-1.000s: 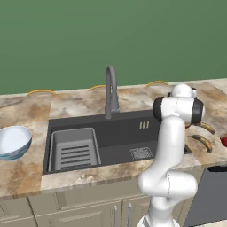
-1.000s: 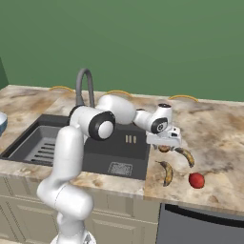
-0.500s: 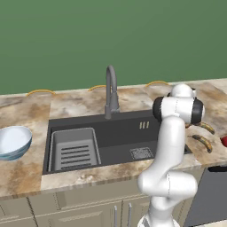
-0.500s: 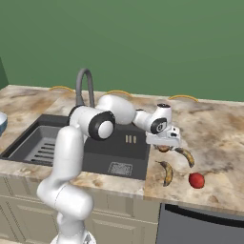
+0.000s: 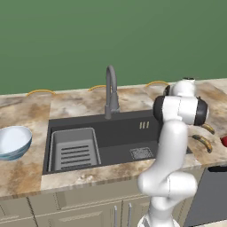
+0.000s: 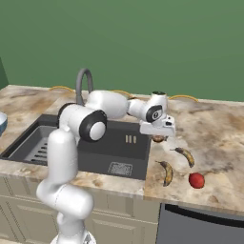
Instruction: There is a mixed pile of frozen fruits and vegetables on the counter. Locate all the frozen vegetables and place the items in a bowl on the counter. Take all the frozen fruits and defrost them in a running sink.
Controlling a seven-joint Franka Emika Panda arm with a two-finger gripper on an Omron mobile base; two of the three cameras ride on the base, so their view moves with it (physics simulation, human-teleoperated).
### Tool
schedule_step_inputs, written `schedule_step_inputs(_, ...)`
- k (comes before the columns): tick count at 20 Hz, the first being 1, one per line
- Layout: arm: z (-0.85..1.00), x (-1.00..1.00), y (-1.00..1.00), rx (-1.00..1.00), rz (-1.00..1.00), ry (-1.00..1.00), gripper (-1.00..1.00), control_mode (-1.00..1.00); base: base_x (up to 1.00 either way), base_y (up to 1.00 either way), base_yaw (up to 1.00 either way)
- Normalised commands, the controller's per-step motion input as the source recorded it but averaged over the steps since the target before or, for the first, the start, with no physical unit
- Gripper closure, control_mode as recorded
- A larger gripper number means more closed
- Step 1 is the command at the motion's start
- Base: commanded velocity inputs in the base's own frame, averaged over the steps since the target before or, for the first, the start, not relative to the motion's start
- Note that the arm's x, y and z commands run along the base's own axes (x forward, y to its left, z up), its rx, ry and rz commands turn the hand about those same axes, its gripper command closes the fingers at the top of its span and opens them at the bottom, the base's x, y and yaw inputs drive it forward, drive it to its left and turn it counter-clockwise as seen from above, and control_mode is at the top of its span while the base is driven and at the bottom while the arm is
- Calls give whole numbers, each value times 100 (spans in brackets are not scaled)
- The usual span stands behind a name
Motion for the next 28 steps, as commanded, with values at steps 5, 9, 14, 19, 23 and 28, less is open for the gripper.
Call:
schedule_step_inputs(5, 63, -45, 79, 3, 2, -9, 100, -100, 0, 0, 0)
schedule_step_inputs(9, 41, -62, 79, 3, 7, -3, 100, -100, 0, 0, 0)
schedule_step_inputs(14, 26, -70, 90, 0, 5, -6, 100, -100, 0, 0, 0)
schedule_step_inputs(19, 29, -56, 98, 4, 2, -7, 100, -100, 0, 0, 0)
schedule_step_inputs(23, 29, -48, 98, 7, 0, -11, 100, -100, 0, 0, 0)
schedule_step_inputs(28, 12, -38, 95, 6, 1, -4, 100, -100, 0, 0, 0)
